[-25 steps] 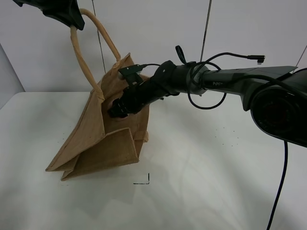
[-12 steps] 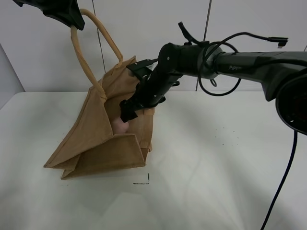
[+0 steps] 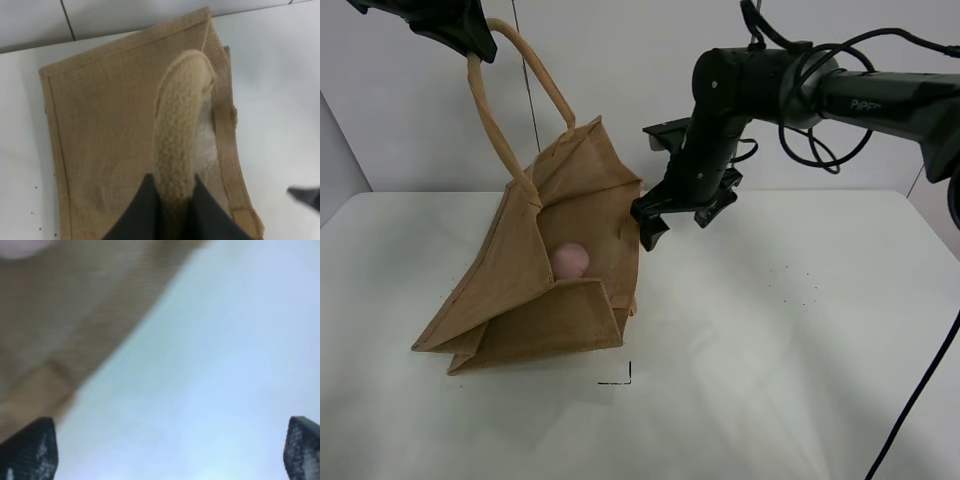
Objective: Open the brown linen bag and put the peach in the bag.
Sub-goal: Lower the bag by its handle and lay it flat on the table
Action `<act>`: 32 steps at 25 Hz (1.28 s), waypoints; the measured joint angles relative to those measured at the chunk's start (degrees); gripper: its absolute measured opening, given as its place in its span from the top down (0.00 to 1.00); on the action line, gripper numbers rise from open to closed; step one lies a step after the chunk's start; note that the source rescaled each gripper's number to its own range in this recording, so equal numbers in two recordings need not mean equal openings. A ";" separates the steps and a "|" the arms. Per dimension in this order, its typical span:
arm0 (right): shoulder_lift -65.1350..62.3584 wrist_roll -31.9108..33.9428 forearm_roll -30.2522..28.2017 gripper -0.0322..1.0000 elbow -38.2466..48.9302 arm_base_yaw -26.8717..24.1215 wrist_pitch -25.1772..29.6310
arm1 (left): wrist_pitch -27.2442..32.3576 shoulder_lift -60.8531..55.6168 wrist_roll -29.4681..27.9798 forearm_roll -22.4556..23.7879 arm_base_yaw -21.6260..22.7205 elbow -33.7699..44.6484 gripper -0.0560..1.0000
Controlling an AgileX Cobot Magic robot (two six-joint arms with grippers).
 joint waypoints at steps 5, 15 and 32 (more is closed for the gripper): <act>0.00 0.49 -0.11 0.00 0.00 -9.09 0.28 | 0.00 0.00 0.00 -0.05 0.00 0.00 0.95; 0.00 0.63 -0.63 0.00 0.00 -26.25 4.71 | 0.00 0.00 0.00 -0.05 0.00 0.00 0.95; -21.54 -1.51 0.37 0.00 26.64 -28.13 5.56 | 0.00 0.00 0.00 -0.05 0.00 0.00 0.95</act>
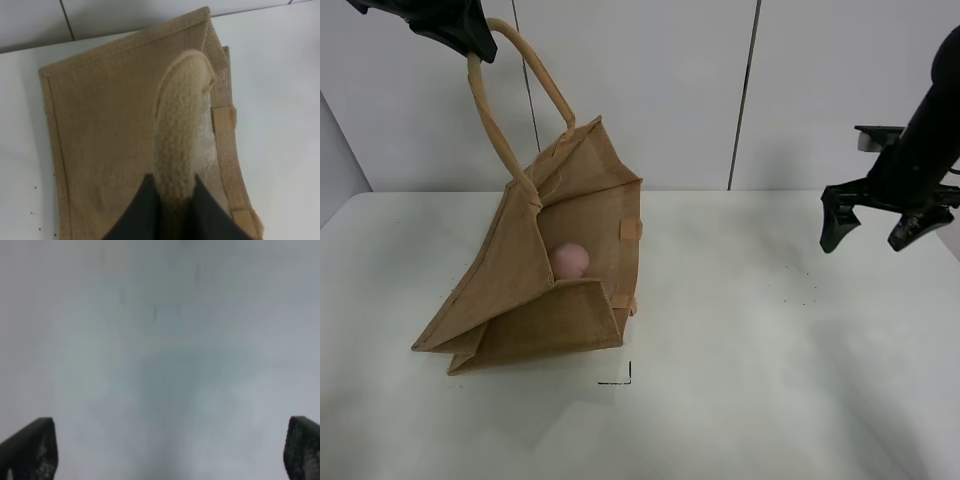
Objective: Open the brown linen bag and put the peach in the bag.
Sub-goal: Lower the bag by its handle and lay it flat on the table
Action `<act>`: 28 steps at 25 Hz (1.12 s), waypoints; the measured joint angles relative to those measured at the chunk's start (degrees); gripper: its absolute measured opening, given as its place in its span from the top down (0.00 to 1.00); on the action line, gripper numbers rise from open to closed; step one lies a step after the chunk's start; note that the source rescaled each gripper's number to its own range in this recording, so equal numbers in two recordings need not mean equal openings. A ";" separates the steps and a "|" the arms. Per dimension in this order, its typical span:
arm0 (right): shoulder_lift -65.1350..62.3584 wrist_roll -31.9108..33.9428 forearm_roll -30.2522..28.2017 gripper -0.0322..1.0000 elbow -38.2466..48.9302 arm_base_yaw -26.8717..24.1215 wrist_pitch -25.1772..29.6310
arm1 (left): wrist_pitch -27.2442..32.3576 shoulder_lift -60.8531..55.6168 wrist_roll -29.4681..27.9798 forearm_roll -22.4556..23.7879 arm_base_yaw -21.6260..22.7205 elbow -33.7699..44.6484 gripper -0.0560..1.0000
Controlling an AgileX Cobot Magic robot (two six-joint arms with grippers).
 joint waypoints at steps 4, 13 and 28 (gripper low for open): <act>-11.89 -0.87 0.00 0.00 15.24 0.00 0.04 | 0.00 0.00 0.00 0.00 0.00 0.00 0.95; -41.18 -1.05 -0.04 0.00 42.12 0.00 -5.25 | 0.00 0.00 0.00 -0.04 0.00 0.00 0.95; -88.25 -1.05 -0.52 0.00 50.23 0.00 -10.43 | 0.00 0.00 0.00 -0.04 0.00 0.00 0.95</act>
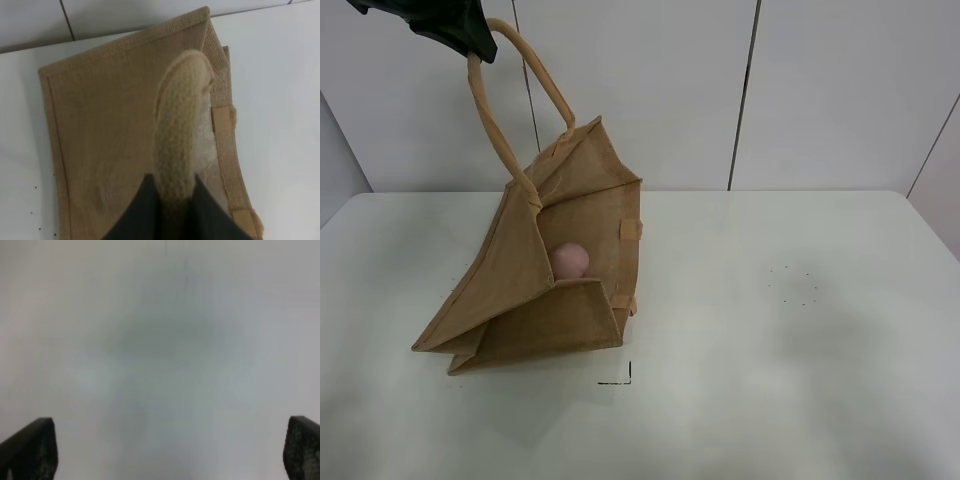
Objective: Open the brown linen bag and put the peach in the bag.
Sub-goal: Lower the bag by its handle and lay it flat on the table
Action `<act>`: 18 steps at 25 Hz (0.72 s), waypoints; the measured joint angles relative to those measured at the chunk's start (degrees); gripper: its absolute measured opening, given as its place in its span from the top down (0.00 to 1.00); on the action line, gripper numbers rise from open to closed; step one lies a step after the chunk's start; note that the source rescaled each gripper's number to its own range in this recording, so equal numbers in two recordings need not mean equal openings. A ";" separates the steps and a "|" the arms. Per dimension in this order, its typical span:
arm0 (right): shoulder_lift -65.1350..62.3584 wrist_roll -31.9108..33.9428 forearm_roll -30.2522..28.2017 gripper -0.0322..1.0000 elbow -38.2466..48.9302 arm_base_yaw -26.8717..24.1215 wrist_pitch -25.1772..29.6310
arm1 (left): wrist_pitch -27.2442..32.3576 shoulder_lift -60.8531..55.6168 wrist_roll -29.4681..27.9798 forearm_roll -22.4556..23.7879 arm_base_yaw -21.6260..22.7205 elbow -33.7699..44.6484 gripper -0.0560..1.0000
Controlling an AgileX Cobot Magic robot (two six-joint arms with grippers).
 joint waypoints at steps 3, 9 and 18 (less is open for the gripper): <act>-6.28 0.00 -0.06 0.00 0.11 0.00 0.00 | 0.00 0.00 0.00 0.00 0.00 0.00 0.95; -13.57 1.00 -1.09 0.00 0.11 0.00 0.06 | -0.05 0.00 0.00 -0.02 0.00 0.00 0.95; -13.57 1.50 -1.53 0.00 0.17 0.00 0.06 | -0.11 2.74 0.00 -2.75 0.00 -0.26 0.95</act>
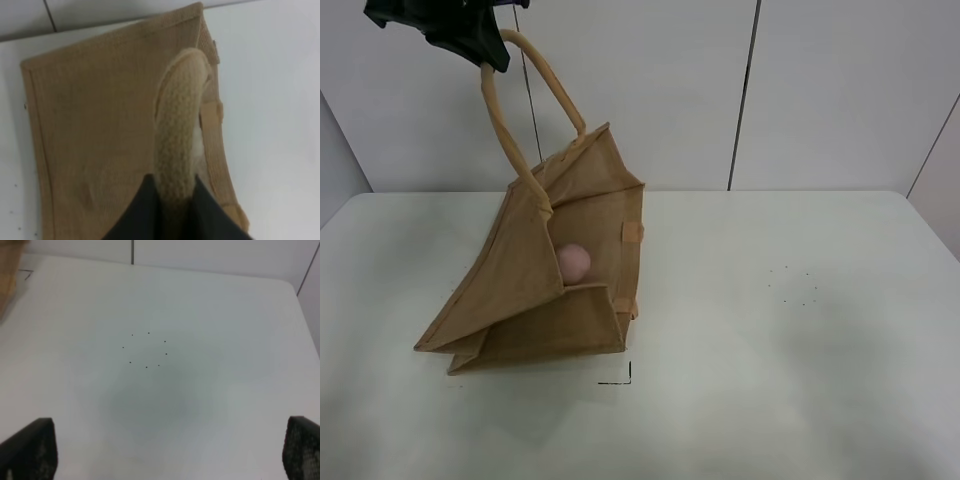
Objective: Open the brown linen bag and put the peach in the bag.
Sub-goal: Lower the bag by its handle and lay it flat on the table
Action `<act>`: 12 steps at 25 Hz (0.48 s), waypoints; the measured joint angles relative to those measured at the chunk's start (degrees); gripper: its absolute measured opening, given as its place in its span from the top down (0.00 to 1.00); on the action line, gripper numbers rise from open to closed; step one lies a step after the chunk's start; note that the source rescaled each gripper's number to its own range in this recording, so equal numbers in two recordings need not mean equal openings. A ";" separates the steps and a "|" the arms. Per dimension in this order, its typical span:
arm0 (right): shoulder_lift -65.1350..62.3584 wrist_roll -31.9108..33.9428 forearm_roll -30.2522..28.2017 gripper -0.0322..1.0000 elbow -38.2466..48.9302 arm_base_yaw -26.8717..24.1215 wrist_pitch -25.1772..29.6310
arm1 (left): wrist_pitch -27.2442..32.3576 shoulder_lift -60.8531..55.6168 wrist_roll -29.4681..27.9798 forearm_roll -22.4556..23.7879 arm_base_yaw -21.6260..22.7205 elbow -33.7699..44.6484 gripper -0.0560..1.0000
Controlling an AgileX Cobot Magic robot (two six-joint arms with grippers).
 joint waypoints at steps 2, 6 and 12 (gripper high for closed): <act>0.00 0.00 0.00 0.00 0.00 0.00 0.00 | 0.00 1.87 0.00 -0.14 0.00 0.00 0.95; 0.00 0.00 0.00 0.00 0.00 0.00 0.00 | -0.11 5.91 0.00 -0.32 0.00 0.00 0.95; 0.00 0.00 0.00 0.00 0.00 0.00 0.00 | -0.27 14.64 0.00 -0.57 0.00 0.00 0.95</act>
